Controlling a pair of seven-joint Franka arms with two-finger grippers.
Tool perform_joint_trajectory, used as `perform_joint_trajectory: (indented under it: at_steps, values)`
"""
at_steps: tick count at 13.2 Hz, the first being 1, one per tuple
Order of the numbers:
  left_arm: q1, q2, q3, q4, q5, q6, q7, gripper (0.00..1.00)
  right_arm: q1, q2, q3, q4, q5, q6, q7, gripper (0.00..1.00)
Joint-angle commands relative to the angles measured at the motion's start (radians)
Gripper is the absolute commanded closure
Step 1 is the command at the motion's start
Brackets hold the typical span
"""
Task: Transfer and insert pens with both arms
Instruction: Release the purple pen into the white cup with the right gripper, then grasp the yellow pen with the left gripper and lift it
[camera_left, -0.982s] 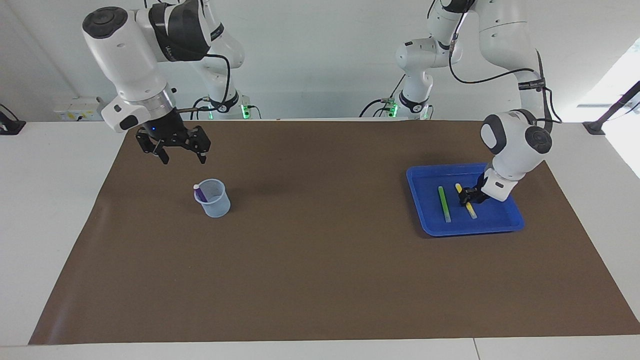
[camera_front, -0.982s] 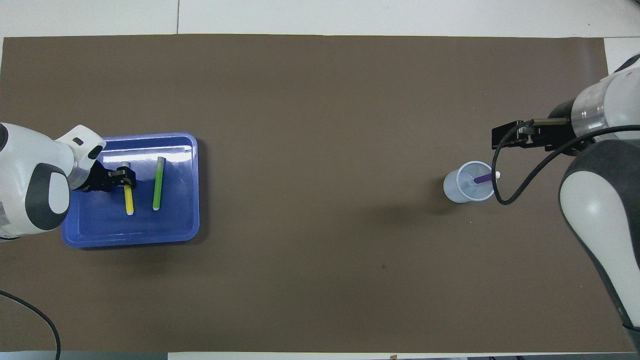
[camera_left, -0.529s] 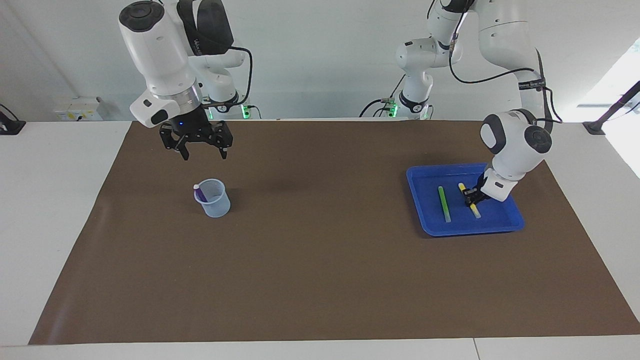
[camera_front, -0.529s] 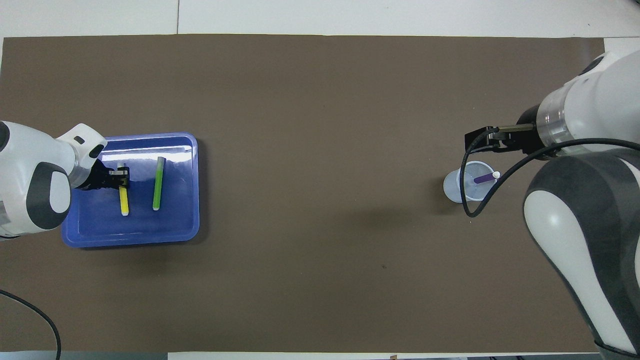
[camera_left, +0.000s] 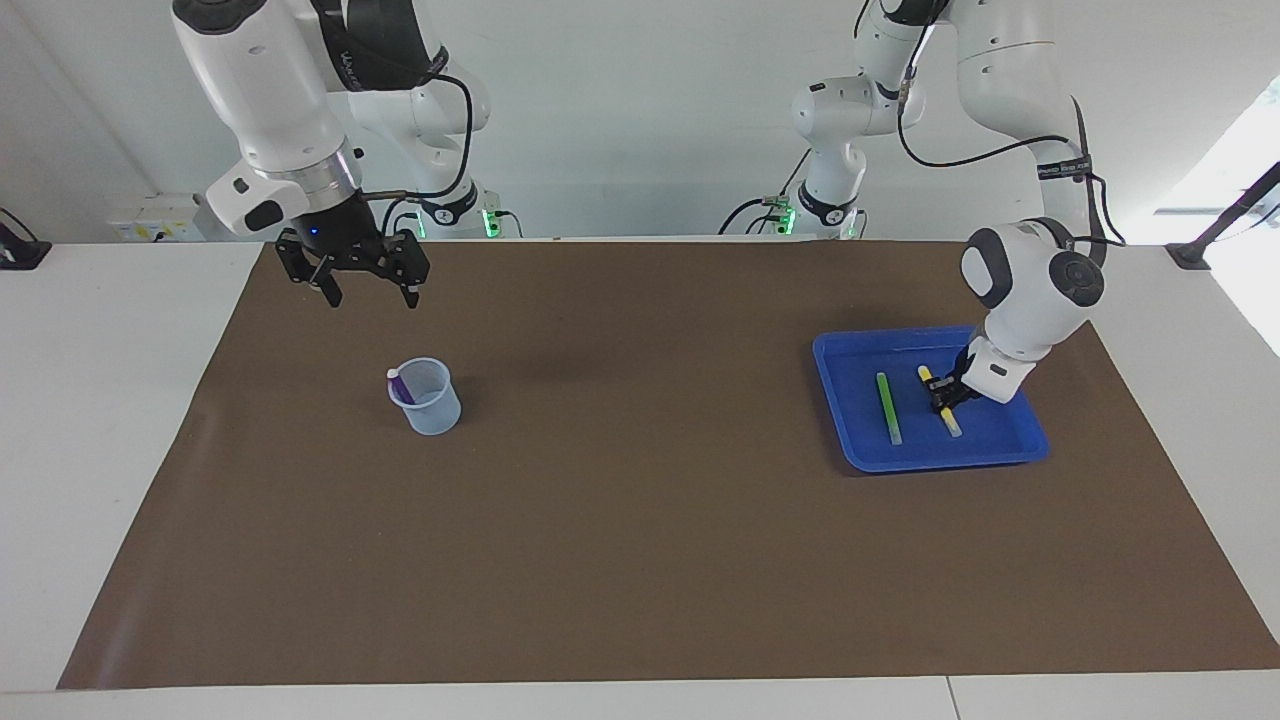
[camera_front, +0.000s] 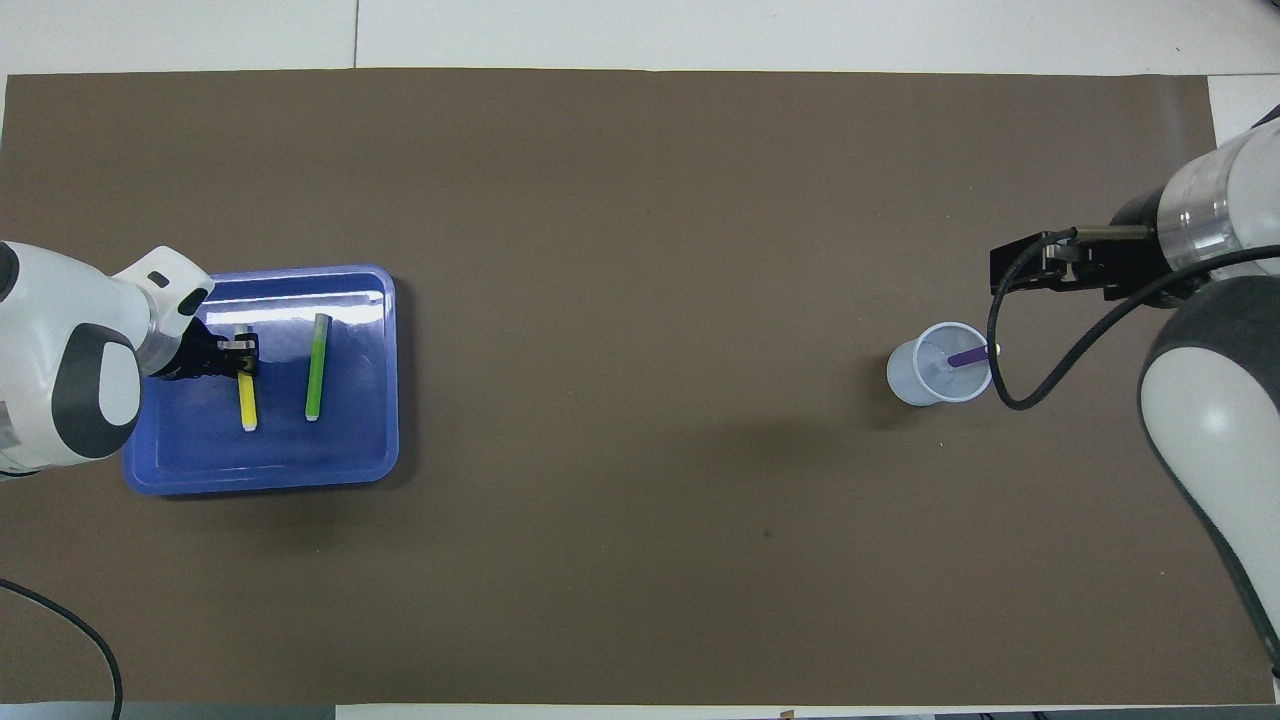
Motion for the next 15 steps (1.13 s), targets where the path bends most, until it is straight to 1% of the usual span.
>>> perform_joint_trajectory:
  at_steps: [1, 3, 5, 7, 9, 11, 12, 13, 14, 15]
  values:
    - [0.001, 0.026, 0.005, 0.107, 0.004, -0.130, -0.040, 1.00, 0.012, 0.007, -0.012, 0.043, -0.011, -0.077, 0.013, 0.00]
    - [-0.001, 0.020, 0.003, 0.171, -0.024, -0.236, -0.084, 1.00, 0.014, -0.019, -0.018, 0.030, -0.012, -0.091, 0.009, 0.00]
    - [-0.013, 0.010, 0.003, 0.243, -0.074, -0.362, -0.185, 1.00, 0.025, -0.028, -0.050, 0.017, -0.011, -0.097, 0.002, 0.00]
    - [-0.031, -0.018, -0.003, 0.305, -0.125, -0.484, -0.379, 1.00, 0.040, -0.030, -0.070, 0.017, -0.011, -0.103, 0.001, 0.00]
    - [-0.056, -0.073, -0.003, 0.311, -0.220, -0.578, -0.553, 1.00, 0.058, -0.031, -0.098, 0.012, -0.011, -0.106, -0.034, 0.00]
    - [-0.060, -0.122, -0.003, 0.308, -0.350, -0.635, -0.684, 1.00, 0.058, -0.031, -0.104, 0.010, -0.011, -0.106, -0.059, 0.00]
    - [-0.070, -0.142, -0.005, 0.308, -0.410, -0.653, -0.786, 1.00, 0.066, -0.036, -0.116, -0.002, -0.011, -0.106, -0.059, 0.00]
    - [-0.086, -0.164, -0.018, 0.307, -0.461, -0.654, -0.912, 1.00, 0.074, -0.043, -0.120, -0.008, -0.011, -0.105, -0.059, 0.00]
    - [-0.108, -0.193, -0.029, 0.299, -0.487, -0.641, -1.045, 1.00, 0.074, -0.043, -0.120, -0.011, -0.011, -0.106, -0.057, 0.00]
    - [-0.132, -0.202, -0.032, 0.299, -0.521, -0.635, -1.136, 1.00, 0.074, -0.045, -0.120, -0.011, -0.011, -0.106, -0.054, 0.00]
